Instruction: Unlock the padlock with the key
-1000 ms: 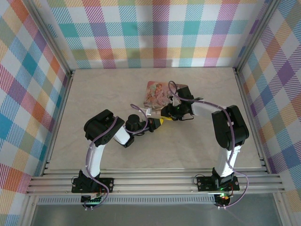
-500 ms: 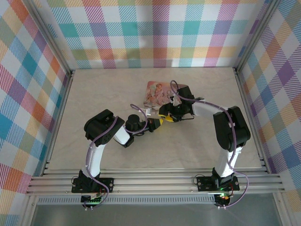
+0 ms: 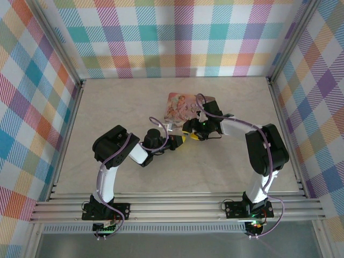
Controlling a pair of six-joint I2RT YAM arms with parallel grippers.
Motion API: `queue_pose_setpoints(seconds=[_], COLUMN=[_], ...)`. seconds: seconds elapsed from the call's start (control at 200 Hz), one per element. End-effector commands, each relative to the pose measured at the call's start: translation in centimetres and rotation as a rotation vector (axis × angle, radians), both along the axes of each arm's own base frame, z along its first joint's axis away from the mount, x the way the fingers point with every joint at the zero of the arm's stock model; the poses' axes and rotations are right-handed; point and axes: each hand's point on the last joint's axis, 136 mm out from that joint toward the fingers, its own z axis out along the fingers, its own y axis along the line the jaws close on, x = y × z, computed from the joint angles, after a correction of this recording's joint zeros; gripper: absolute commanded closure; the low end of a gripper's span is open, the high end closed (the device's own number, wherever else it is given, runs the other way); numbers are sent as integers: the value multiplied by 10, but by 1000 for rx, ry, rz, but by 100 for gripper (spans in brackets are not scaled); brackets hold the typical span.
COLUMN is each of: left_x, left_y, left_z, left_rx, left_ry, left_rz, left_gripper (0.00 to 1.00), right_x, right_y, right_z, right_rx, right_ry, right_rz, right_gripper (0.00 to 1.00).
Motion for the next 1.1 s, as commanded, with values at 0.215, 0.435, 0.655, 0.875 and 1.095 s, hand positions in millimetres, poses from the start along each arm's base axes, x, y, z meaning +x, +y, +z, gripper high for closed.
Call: queue_pose_setpoints(seconds=[0.215, 0.435, 0.655, 0.875, 1.095], left_x=[11, 13, 14, 15, 10], left_y=[-2, 1, 0, -3, -10], left_z=[30, 37, 43, 53, 53], left_rx=[-40, -65, -55, -3, 107], left_ry=[-36, -30, -38, -71, -112], left_rz=[-6, -1, -11, -41, -86], left_gripper=[100, 100, 100, 100, 100], right_x=[-11, -9, -14, -17, -19], right_y=[-5, 0, 2, 5, 7], right_z=[-34, -38, -42, -43, -39], right_rx=[-69, -66, -64, -48, -34], right_ry=[87, 81, 103, 140, 168], right_rz=[-32, -23, -25, -35, -40], right_gripper=[39, 42, 46, 54, 73])
